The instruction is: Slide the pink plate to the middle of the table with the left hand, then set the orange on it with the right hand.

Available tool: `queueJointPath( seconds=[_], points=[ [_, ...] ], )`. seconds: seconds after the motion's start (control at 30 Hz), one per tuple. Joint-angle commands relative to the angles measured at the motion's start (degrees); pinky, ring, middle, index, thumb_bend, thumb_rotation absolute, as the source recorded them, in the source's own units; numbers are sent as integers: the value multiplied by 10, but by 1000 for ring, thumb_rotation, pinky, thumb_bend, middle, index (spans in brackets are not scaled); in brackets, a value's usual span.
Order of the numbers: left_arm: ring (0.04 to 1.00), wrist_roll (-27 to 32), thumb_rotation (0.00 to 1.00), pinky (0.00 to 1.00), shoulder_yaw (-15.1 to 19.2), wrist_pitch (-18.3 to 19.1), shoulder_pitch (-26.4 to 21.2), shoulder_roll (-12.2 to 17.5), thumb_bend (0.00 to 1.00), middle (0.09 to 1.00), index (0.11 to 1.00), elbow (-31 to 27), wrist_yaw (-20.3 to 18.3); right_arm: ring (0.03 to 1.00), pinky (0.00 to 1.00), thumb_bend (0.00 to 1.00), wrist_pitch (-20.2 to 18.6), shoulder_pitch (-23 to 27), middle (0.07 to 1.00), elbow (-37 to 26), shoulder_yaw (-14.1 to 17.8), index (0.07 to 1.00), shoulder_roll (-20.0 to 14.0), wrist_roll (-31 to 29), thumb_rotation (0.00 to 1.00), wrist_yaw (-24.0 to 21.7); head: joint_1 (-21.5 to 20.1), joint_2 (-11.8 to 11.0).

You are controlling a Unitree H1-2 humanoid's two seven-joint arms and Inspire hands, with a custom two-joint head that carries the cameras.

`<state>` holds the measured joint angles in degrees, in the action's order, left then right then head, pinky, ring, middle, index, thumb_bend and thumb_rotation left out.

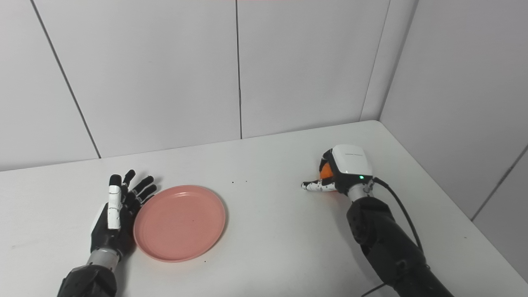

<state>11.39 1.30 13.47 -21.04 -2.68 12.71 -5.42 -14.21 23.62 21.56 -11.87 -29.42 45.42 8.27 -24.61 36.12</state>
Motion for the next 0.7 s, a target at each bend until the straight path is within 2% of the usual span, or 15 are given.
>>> queueJointPath(
  seconds=[0.0,0.23,0.37,0.43,0.5,0.67],
  points=[
    [872,1,956,868,1,34,7,3,773,863,999,9,2,200,149,563,-13,-23,261,15,-9,293,-5,-6,354,-33,1,0],
    [870,-2,956,868,-1,36,7,0,772,859,996,8,4,198,147,561,-6,-19,259,-16,-7,296,-19,-6,370,-30,7,4],
    [851,-13,952,786,-5,34,8,-3,784,854,985,7,12,184,138,567,-5,-16,243,-41,5,280,-24,-16,361,-36,17,7],
    [858,-15,952,777,-7,34,10,-6,787,861,985,5,14,181,135,571,-12,-12,242,-71,12,285,-27,-19,350,-45,23,8],
    [869,-16,946,810,-7,35,11,-10,789,871,985,4,16,176,129,580,-17,-8,240,-99,19,296,-29,-17,330,-52,33,9],
    [878,-19,948,849,-12,37,15,-21,777,871,985,-2,21,178,130,578,5,-3,245,-136,34,310,-39,-19,281,-47,60,13]
  ],
)
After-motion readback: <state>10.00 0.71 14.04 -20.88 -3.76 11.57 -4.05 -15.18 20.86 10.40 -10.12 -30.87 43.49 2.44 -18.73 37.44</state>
